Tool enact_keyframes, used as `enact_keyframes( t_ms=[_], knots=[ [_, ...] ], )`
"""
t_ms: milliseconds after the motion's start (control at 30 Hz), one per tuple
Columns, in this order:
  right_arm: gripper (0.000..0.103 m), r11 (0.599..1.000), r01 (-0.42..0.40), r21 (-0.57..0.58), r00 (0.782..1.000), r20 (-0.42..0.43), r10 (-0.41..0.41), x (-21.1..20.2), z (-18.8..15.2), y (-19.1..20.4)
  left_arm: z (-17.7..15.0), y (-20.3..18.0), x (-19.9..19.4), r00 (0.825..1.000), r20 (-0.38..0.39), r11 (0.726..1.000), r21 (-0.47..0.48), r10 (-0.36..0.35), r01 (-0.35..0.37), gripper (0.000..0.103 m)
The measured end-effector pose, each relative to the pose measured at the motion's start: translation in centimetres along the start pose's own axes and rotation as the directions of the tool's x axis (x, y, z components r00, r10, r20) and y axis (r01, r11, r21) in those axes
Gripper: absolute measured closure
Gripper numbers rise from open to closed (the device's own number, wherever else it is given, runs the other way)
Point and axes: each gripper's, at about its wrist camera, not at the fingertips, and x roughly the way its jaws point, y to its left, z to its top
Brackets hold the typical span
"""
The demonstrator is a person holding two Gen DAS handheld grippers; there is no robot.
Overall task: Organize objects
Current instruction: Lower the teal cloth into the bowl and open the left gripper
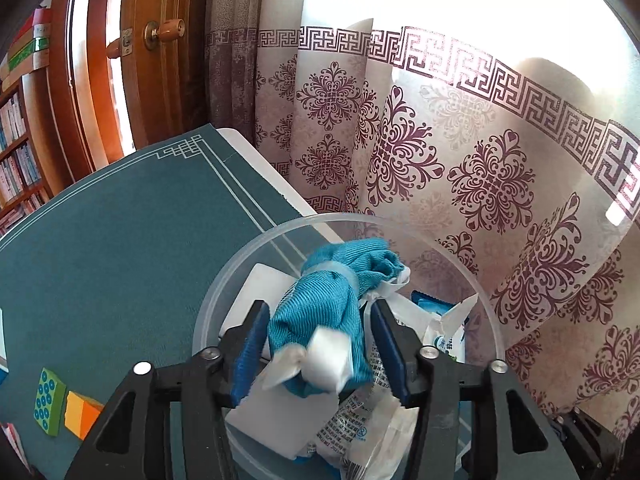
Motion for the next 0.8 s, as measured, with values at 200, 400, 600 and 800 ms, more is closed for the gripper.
enact_keyframes(
  t_ms=[200,400,600,800],
  knots=[
    [0.053,1.000,-0.002,-0.001,1.000,-0.004,0.002,0.1,-0.1,0.0,-0.5,0.9,-1.0,0.999,0.028,1.000,-0.017,0.025,-0.024,0.029],
    [0.053,1.000,-0.002,-0.012,1.000,-0.006,0.002,0.0,-0.5,0.7,-1.1,2.5,-2.8,0.998,0.052,0.997,-0.064,0.041,-0.037,0.023],
    [0.051,1.000,-0.004,-0.009,1.000,-0.008,0.004,0.0,-0.5,1.0,-1.7,3.0,-4.4,0.994,0.085,0.996,-0.069,0.069,-0.064,0.013],
    [0.051,1.000,-0.003,-0.007,1.000,-0.004,0.003,-0.1,-0.6,1.1,-2.0,3.1,-5.3,0.993,0.094,0.995,-0.080,0.074,-0.067,0.010]
  ],
)
